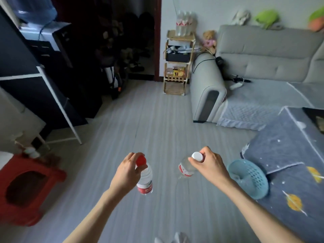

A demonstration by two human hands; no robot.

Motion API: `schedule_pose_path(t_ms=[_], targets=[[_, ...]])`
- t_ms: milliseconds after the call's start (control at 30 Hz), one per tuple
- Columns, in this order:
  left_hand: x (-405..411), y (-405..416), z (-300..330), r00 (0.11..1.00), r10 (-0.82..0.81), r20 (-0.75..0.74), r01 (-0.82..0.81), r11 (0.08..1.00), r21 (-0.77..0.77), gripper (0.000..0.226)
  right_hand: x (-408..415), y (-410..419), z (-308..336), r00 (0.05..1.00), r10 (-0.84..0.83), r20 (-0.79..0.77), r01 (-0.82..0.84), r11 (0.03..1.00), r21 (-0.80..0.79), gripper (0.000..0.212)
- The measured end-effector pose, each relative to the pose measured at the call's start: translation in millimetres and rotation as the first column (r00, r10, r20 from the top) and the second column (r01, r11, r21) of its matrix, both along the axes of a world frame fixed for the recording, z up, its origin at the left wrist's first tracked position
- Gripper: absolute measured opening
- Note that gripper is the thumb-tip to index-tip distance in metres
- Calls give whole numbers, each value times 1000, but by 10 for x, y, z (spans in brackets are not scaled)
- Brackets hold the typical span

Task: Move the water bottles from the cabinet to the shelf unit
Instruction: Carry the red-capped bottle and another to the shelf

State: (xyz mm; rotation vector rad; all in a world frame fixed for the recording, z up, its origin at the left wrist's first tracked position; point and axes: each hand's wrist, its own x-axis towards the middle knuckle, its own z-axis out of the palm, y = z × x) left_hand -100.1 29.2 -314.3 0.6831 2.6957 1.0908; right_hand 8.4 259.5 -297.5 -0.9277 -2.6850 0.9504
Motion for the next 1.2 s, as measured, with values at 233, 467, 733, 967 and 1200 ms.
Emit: schedule_pose_path(t_ms=[233,467,733,967,1200], targets=[[-1207,1130,-21,997,-55,58,58,997,-50,28,-1093,958,-52,999,31,21,-32,998,50,40],[-2437,2322,92,996,-21,84,26,998,-54,27,-2435,2187,70,992,127,-11,-126,989,75,38],[-3868,3376,392,999,11,51,-12,1000,22,27,-3963,3268,290,993,99,-68,-94,993,73,39],[-5310,4194,270,999,-27,45,26,999,33,26,-5394,4139,230,997,34,-76,-31,998,49,45],[-6908,5186,385,993,-117,25,117,993,26,28,-6797,4965,354,999,-4,-40,6,999,32,42]])
